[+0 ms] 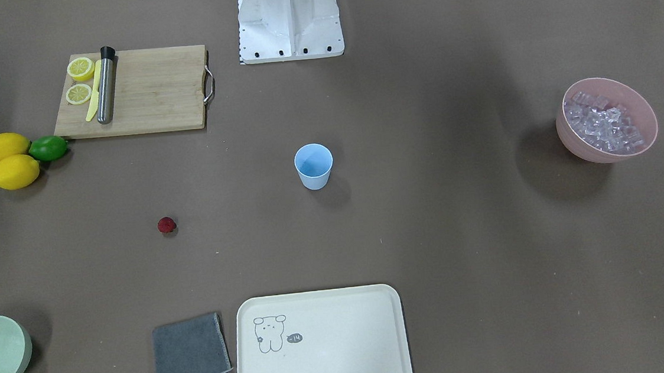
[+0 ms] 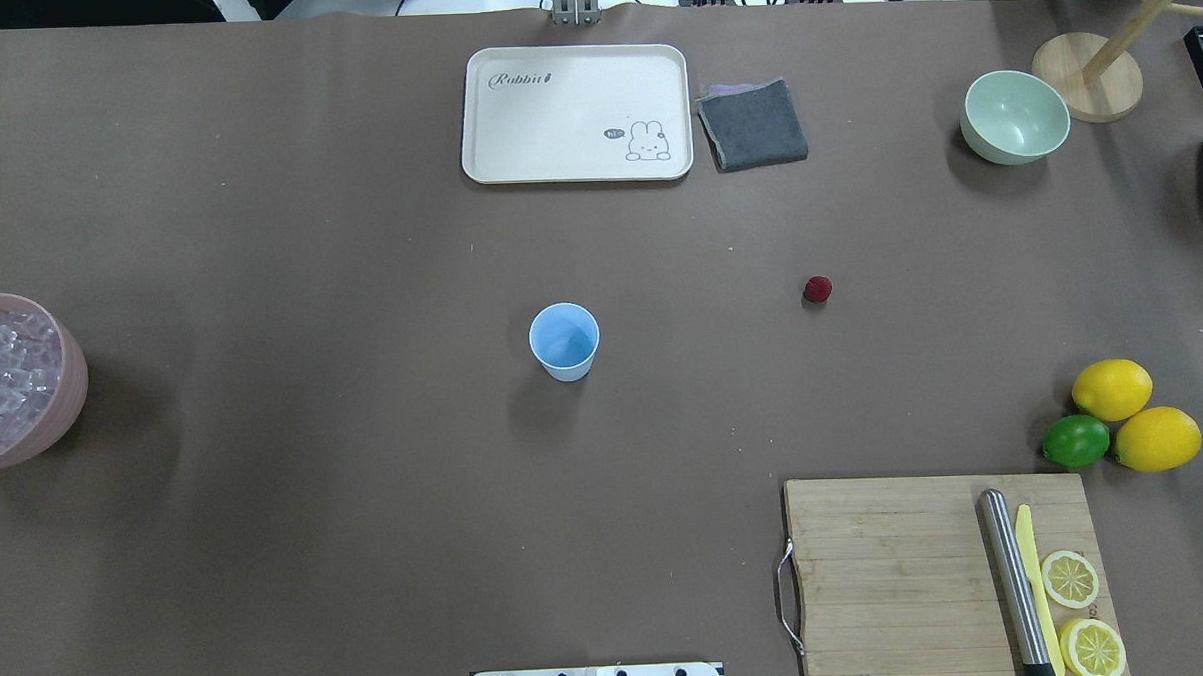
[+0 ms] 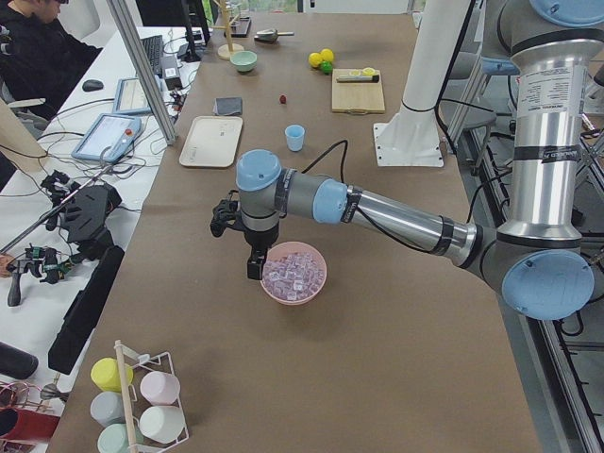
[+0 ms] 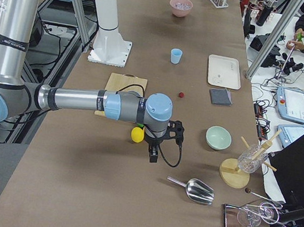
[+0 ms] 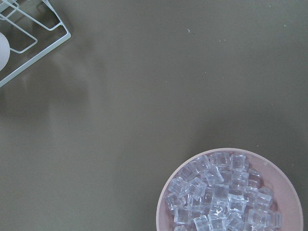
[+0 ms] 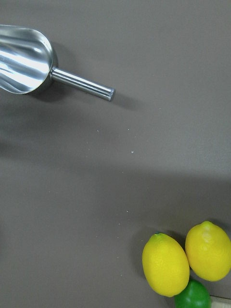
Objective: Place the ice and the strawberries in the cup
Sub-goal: 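Lower the left gripper into the pink bowl of ice cubes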
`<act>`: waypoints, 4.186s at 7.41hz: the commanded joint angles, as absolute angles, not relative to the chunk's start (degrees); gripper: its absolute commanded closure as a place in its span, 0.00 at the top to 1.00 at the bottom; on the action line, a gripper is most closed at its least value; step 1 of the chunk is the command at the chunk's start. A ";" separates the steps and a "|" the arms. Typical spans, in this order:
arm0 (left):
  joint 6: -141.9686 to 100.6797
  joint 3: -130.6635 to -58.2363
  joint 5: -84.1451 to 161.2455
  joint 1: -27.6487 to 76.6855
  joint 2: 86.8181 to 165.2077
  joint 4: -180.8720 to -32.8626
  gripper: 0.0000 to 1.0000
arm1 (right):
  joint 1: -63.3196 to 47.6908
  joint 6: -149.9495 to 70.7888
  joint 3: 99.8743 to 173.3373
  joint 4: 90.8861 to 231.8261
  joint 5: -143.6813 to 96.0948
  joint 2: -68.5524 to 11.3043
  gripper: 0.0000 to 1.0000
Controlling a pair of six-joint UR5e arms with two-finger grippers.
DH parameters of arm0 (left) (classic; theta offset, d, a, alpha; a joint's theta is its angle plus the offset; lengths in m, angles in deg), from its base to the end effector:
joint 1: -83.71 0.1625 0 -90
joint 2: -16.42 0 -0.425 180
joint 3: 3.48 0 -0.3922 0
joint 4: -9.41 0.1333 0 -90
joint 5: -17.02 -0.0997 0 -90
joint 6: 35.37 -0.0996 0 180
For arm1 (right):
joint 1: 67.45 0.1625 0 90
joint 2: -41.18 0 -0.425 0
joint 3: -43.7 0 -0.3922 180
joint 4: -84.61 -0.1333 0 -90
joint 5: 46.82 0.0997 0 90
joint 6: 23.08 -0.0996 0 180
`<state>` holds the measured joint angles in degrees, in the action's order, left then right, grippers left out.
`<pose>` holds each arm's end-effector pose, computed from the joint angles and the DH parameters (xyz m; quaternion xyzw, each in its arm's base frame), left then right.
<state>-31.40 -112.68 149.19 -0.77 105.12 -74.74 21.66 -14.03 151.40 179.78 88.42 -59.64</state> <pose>-0.0203 -0.4807 0.5182 0.0680 0.3646 0.0503 0.9273 0.0562 -0.4123 0.6001 0.0411 -0.3826 -0.0857 0.9190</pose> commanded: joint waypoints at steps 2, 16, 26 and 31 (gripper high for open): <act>-31.59 -112.90 149.20 -0.40 105.01 -74.79 0.97 | 21.67 -13.94 151.63 179.79 88.80 -59.63 1.00; -2.15 -104.12 148.68 14.19 96.22 -107.04 0.71 | 21.59 -13.85 151.63 179.71 92.58 -60.51 1.00; -2.06 -101.39 148.59 18.32 96.93 -107.22 0.64 | 21.59 -13.85 151.80 179.71 92.67 -60.86 1.00; -2.06 -100.34 148.59 19.20 97.28 -107.74 0.59 | 21.59 -13.76 151.98 179.62 92.67 -60.68 1.00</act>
<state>-2.06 -100.96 148.62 19.04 97.10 -107.40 21.59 -13.77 151.95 179.63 92.67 -60.71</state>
